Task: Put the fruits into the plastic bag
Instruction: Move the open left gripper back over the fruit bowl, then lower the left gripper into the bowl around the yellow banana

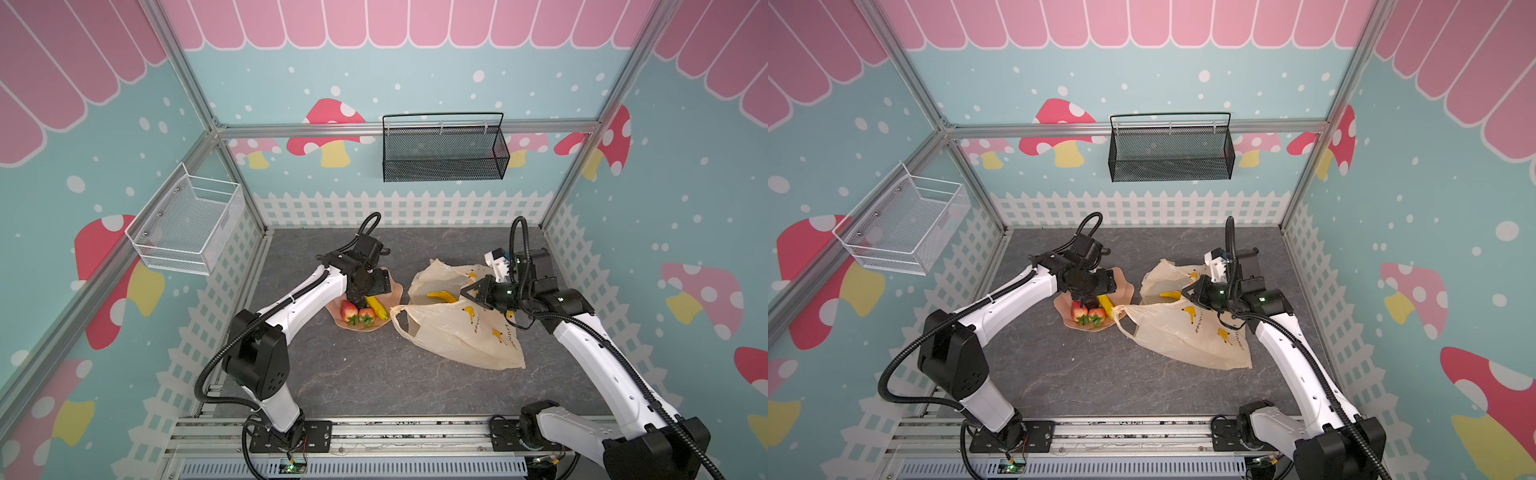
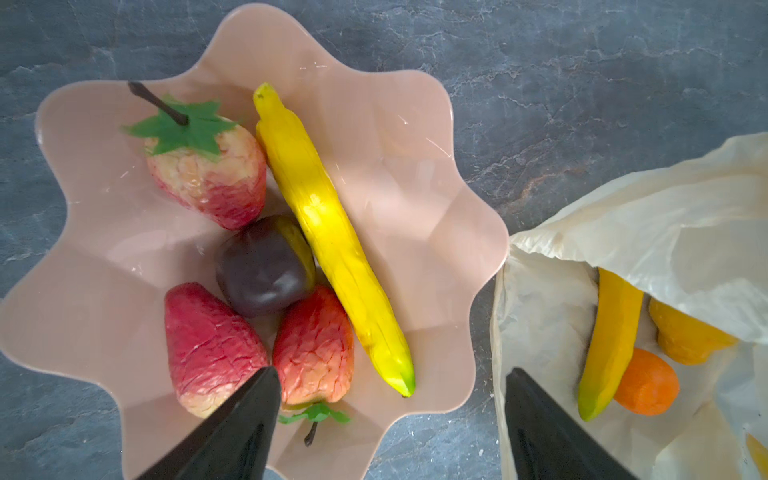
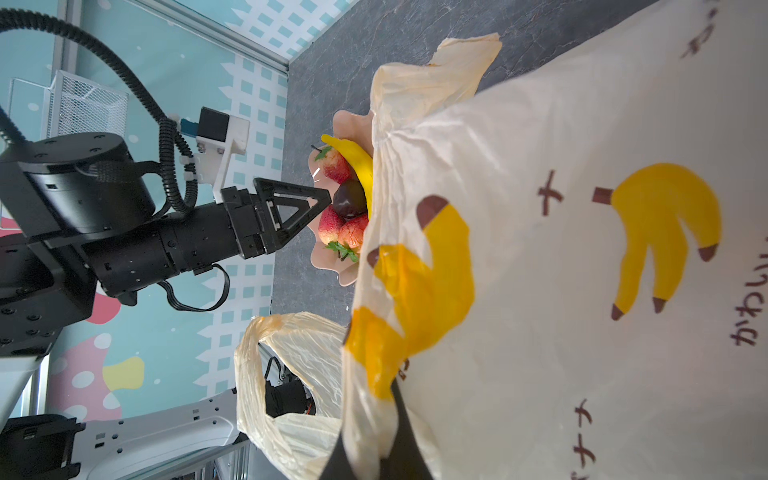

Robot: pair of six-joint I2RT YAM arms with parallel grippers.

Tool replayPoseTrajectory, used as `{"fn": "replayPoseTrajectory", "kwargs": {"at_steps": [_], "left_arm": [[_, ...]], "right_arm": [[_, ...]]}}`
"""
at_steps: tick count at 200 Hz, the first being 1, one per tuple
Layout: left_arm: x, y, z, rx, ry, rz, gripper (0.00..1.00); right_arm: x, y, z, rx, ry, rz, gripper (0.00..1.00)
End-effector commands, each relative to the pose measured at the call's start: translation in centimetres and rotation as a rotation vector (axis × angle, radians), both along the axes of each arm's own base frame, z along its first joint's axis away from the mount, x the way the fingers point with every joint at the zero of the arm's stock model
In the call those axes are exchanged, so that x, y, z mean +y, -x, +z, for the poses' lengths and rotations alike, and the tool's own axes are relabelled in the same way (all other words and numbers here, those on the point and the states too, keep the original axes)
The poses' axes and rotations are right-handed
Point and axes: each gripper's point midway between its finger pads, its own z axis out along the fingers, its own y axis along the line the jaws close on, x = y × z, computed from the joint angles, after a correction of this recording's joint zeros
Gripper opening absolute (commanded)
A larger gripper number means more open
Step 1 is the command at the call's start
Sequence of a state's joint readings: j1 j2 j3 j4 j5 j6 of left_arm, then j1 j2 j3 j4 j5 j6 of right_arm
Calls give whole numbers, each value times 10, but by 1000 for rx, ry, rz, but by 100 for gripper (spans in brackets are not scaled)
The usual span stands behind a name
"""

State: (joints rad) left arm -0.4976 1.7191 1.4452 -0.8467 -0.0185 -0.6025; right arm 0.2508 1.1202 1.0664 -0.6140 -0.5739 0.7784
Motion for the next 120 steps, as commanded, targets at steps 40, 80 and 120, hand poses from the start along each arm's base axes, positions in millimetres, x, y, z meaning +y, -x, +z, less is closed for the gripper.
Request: {"fn": "replayPoseTrajectory", "kwargs": {"at_steps": [40, 80, 120], "left_arm": [[9, -29, -14, -5, -106, 47, 78], [13, -37, -30, 23, -136, 68, 75], [15, -43, -44, 39, -162, 72, 73]], "right_arm": [[-1, 6, -2, -2, 5, 0, 0], [-1, 6, -1, -3, 2, -4, 0], [-1, 4, -1, -2, 0, -8, 0]]}}
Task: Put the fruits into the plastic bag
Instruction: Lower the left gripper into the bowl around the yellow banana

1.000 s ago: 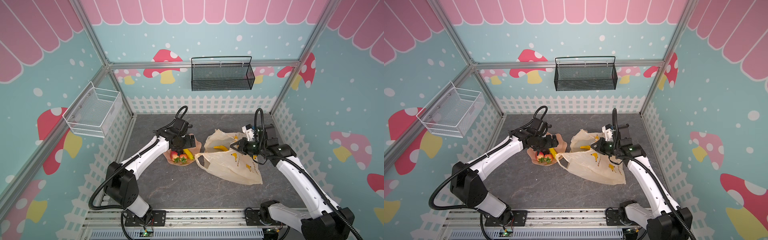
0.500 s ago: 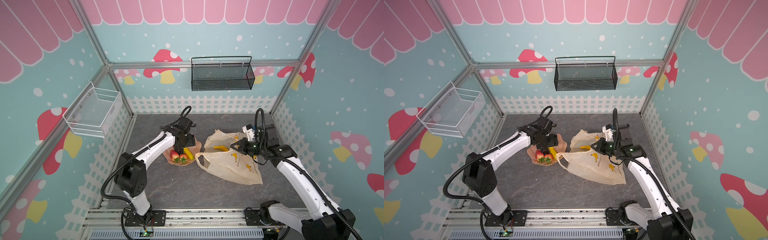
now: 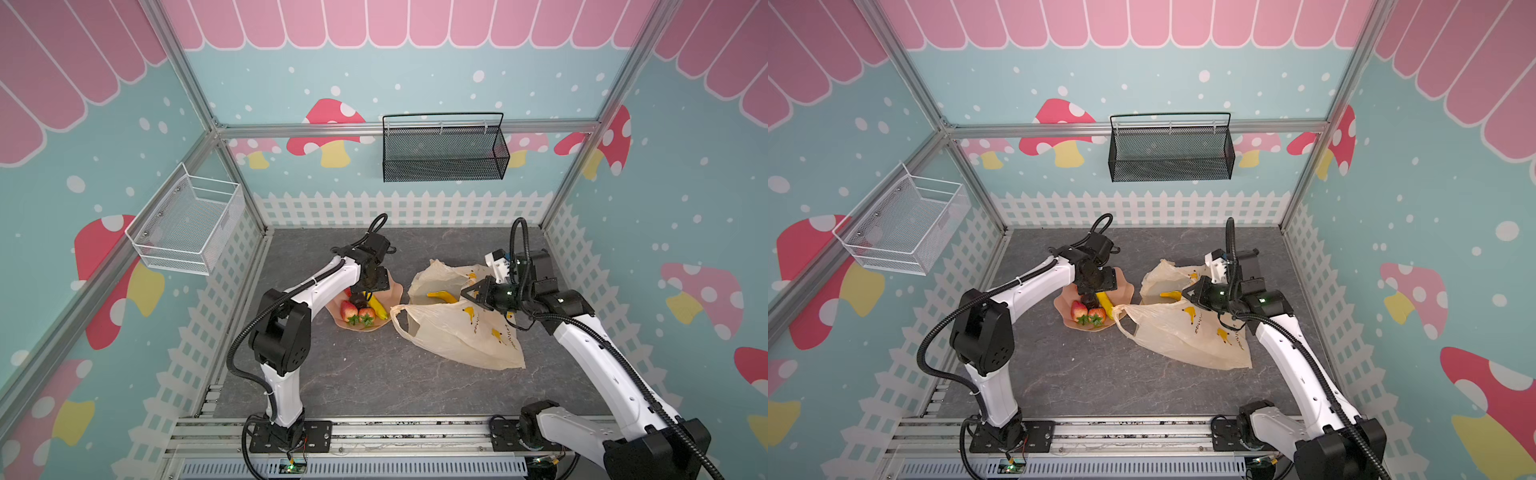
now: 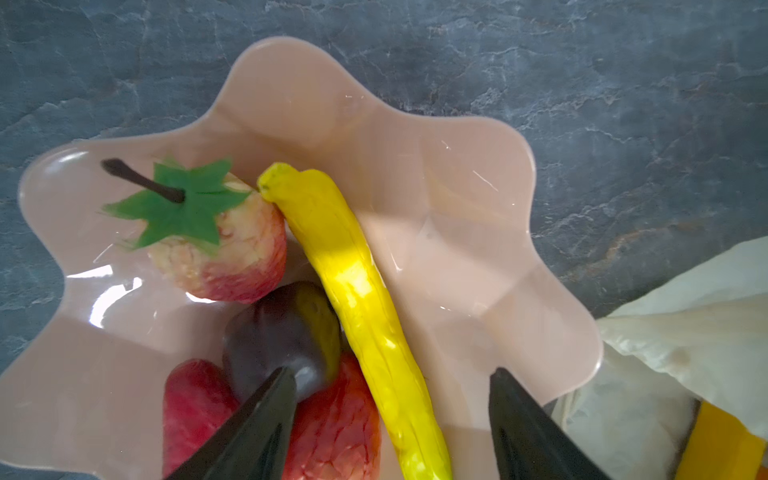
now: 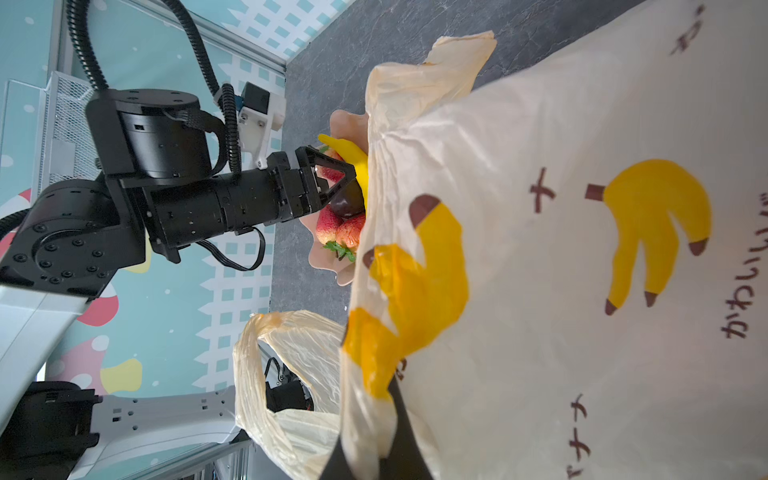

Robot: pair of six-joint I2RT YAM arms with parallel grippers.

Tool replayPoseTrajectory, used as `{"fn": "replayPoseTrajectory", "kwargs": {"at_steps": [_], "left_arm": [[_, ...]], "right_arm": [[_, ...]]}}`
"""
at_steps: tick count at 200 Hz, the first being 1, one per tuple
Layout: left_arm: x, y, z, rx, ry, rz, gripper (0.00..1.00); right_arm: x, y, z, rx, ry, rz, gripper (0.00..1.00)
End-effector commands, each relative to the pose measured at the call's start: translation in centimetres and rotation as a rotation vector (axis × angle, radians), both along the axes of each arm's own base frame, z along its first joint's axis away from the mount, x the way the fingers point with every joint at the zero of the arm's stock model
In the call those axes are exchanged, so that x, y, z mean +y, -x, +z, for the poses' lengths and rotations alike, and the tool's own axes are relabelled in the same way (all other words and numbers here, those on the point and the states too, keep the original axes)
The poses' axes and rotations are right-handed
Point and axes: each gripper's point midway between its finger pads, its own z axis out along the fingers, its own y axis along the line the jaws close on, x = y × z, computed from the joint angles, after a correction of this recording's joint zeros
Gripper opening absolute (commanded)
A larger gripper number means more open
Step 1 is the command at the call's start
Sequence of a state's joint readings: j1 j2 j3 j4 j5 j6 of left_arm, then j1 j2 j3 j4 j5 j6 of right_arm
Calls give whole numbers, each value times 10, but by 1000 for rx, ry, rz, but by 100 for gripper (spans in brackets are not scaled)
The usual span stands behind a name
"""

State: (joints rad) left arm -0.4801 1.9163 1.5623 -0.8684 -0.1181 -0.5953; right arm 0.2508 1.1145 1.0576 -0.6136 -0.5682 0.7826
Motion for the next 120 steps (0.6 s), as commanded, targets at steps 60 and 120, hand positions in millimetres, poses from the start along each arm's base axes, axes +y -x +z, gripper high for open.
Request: {"fn": "replayPoseTrajectory", "kwargs": {"at_steps": [60, 120], "left_arm": [[7, -18, -20, 7, -44, 28, 71], [4, -22, -33, 20, -37, 31, 69]], "right_arm": [[1, 3, 1, -4, -9, -2, 0], [2, 3, 2, -5, -13, 0, 0]]}}
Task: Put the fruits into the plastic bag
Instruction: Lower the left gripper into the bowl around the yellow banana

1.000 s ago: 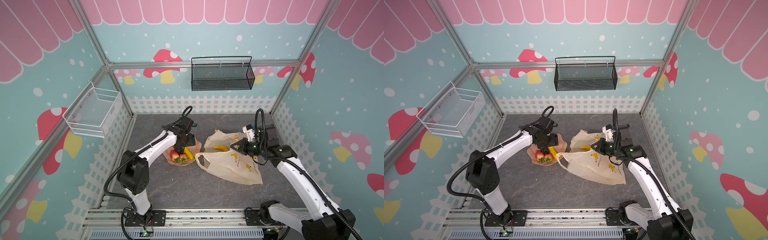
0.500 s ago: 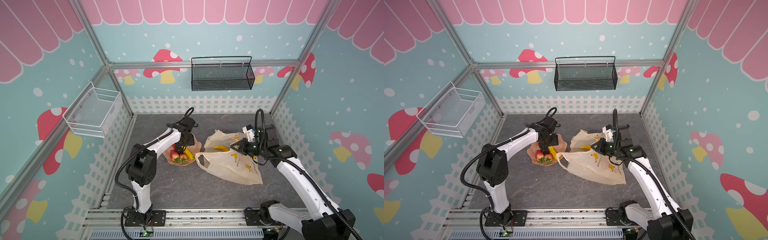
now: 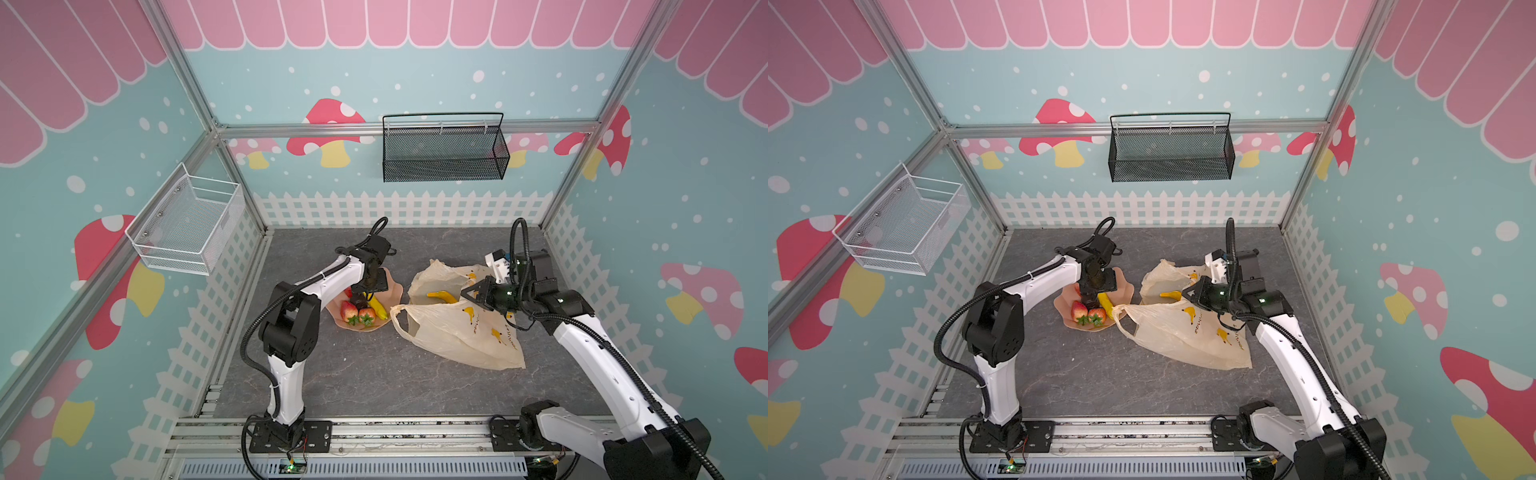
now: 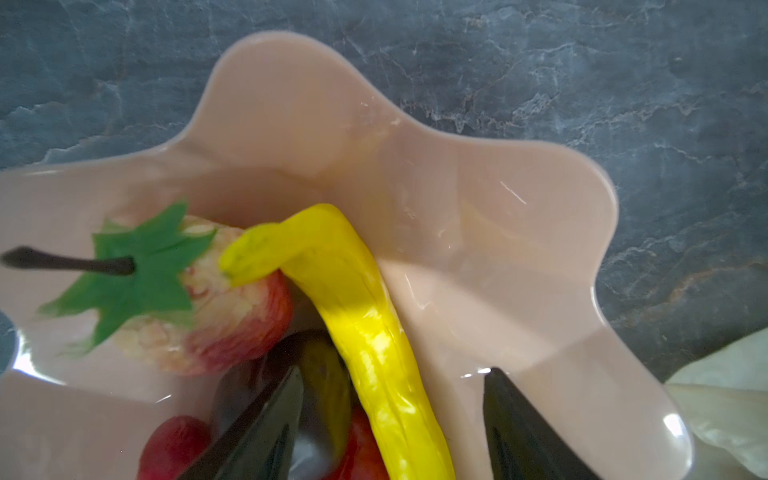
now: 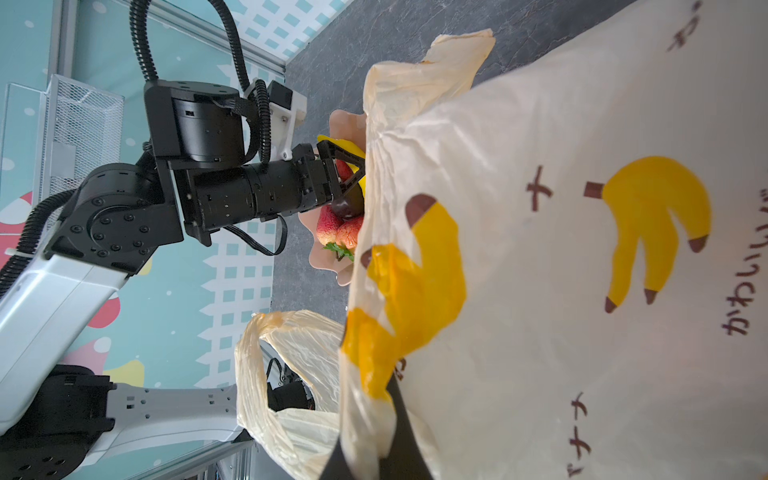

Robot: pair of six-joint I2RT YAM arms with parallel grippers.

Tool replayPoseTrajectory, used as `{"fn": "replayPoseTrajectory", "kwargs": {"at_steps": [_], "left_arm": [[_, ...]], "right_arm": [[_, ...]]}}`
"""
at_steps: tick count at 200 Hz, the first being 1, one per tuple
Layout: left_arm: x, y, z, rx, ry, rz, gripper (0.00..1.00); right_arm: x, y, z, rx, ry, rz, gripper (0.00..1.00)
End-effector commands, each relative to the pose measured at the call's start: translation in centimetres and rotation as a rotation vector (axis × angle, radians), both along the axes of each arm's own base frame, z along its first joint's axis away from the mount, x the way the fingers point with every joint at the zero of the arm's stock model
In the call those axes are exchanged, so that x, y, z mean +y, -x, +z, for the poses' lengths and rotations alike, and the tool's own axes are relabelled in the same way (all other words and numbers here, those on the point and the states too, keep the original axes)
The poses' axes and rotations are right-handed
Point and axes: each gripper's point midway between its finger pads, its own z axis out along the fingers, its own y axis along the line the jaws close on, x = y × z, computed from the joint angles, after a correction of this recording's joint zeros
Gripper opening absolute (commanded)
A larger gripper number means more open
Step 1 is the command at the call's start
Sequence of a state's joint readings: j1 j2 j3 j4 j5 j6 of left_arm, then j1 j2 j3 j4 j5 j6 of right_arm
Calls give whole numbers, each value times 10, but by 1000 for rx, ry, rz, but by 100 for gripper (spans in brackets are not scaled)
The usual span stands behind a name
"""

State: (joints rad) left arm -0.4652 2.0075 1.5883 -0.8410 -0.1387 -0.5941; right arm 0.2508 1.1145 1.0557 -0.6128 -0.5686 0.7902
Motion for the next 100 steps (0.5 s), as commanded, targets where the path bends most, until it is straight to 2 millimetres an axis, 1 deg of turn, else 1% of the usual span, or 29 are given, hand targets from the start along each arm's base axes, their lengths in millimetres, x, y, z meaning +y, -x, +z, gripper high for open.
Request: {"fn": "replayPoseTrajectory", "kwargs": {"at_steps": [1, 100], "left_arm": [[0, -8, -5, -4, -3, 10, 69], [-4, -7, -21, 15, 3, 11, 69]], "right_arm": [[2, 3, 2, -11, -9, 5, 0], [3, 3, 2, -14, -9, 14, 0]]}}
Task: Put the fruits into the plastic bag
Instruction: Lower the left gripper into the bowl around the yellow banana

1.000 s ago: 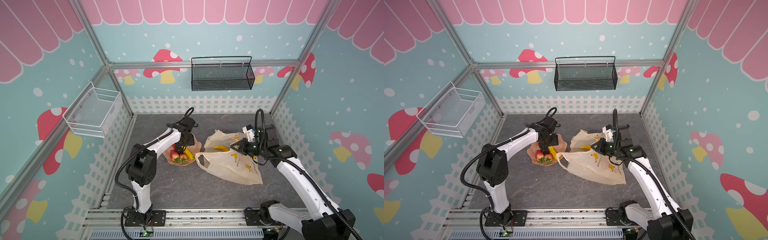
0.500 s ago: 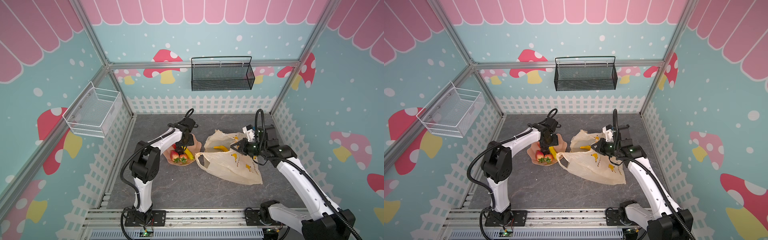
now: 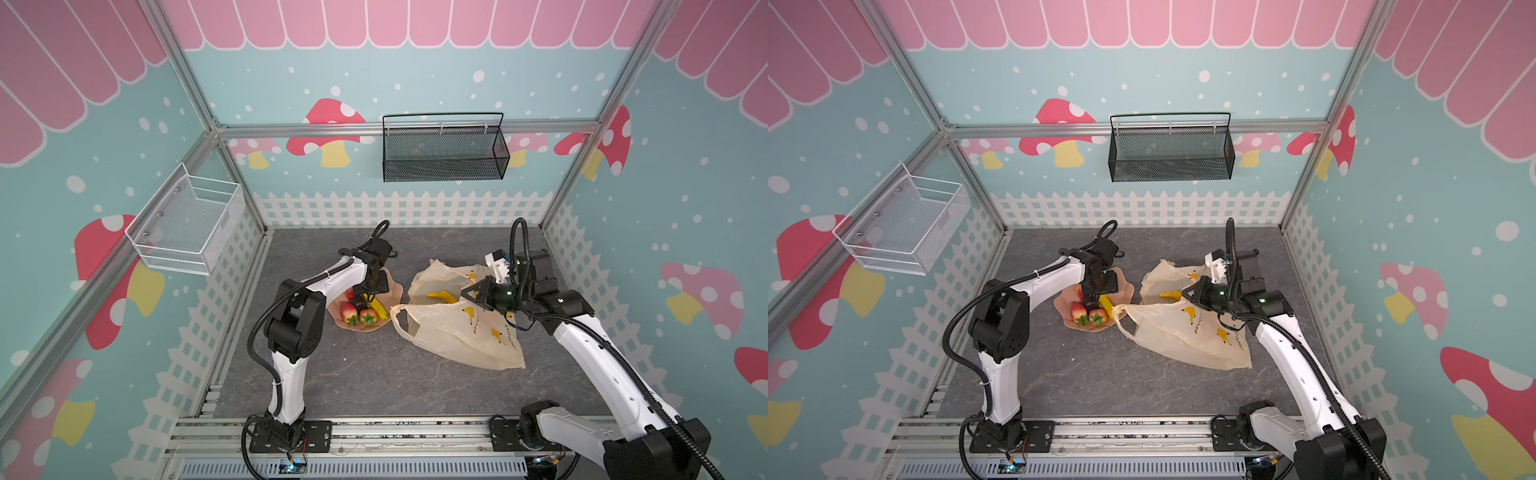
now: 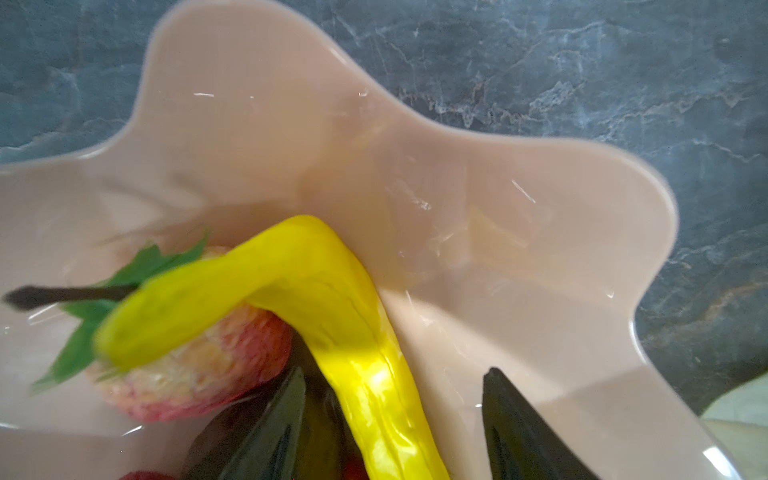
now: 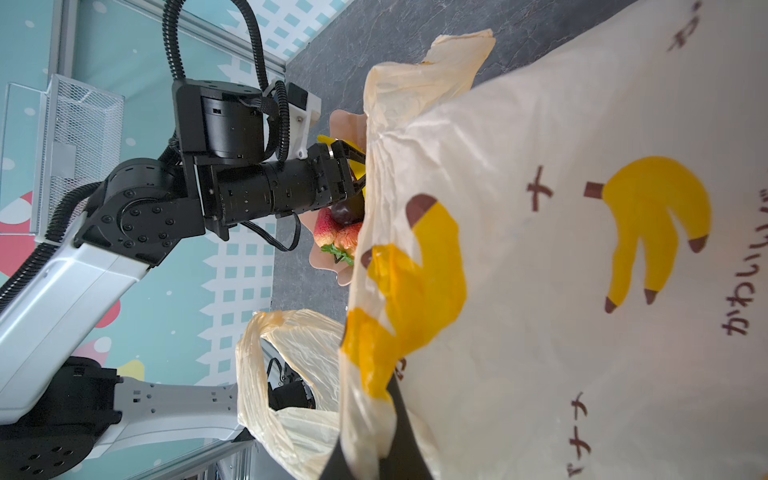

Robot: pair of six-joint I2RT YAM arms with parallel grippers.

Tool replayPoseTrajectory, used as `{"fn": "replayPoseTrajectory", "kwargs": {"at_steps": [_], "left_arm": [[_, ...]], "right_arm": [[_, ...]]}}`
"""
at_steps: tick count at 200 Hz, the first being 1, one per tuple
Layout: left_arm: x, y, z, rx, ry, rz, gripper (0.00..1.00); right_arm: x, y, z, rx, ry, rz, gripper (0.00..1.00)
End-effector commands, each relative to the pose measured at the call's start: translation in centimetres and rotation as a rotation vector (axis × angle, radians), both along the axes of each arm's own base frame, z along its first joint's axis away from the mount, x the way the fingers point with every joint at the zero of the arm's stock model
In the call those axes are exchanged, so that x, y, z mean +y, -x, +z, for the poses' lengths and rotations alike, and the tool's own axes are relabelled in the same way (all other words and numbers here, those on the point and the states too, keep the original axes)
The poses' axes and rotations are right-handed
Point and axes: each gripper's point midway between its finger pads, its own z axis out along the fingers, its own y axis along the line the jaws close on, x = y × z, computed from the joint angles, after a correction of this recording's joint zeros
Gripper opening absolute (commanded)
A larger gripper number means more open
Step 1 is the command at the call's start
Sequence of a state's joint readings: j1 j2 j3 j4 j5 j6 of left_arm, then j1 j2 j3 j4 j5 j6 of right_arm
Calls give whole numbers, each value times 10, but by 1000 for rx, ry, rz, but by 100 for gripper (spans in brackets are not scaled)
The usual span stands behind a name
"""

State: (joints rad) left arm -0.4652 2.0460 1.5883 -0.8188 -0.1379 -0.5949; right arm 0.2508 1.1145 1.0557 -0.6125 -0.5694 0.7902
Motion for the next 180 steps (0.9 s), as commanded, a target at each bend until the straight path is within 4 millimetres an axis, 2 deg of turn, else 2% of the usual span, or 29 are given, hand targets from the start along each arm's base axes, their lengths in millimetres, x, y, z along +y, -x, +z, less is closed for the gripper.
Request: {"fn": "replayPoseTrajectory", "kwargs": {"at_steps": [1, 77, 135, 180], "left_arm": [[-2, -4, -5, 0, 11, 10, 69], [-15, -5, -10, -22, 68, -5, 68], [3, -1, -11, -15, 12, 41, 68], [5, -1, -6, -22, 8, 50, 68]], "right_arm": [[3, 3, 2, -13, -8, 13, 0], [3, 2, 4, -17, -12, 14, 0], [3, 1, 5, -20, -14, 13, 0], [4, 1, 3, -12, -14, 15, 0]]}}
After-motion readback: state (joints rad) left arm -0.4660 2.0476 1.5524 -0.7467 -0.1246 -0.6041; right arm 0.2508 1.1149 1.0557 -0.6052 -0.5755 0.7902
